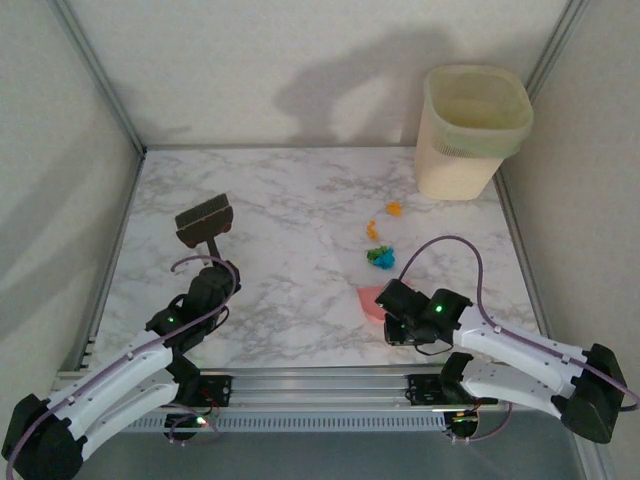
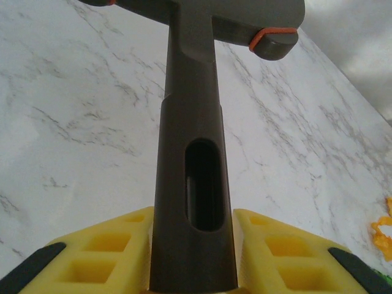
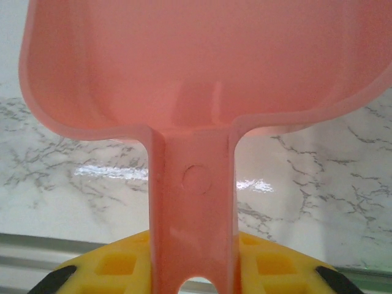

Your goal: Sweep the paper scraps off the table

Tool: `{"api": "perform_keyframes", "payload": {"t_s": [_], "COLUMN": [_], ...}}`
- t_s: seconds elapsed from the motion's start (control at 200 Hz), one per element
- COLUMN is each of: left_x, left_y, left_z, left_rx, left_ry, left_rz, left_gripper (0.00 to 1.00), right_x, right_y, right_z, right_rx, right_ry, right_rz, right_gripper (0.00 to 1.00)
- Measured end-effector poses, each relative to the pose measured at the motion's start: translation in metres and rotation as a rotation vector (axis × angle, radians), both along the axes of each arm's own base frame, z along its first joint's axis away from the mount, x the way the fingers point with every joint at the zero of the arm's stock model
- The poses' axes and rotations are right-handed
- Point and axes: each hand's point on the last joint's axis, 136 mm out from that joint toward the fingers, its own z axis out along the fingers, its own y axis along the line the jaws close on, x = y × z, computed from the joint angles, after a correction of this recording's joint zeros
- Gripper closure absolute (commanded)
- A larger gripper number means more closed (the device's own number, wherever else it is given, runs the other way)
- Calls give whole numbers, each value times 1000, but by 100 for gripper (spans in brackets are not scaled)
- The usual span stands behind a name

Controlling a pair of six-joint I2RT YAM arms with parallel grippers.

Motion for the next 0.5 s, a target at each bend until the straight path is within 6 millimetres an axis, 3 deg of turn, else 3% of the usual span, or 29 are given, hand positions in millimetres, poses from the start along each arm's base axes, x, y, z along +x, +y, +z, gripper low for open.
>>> {"api": "perform_keyframes", "payload": {"t_s": [0.255,0.501], "left_x": [4,13], "left_y": [-18,-66], "left_z": [12,-1], "left_rx": [-52,-94], "left_ry": [-44,85], "left_rz": [-85,-260], "left_gripper": [100,100], "right_x": [5,13], "right_y": [-8,-9], "right_z": [-16,-34], "right_rx": [-33,-124], "right_ry": [-38,-26], "right_rz": [-35,-33], "right_gripper": [100,100]}}
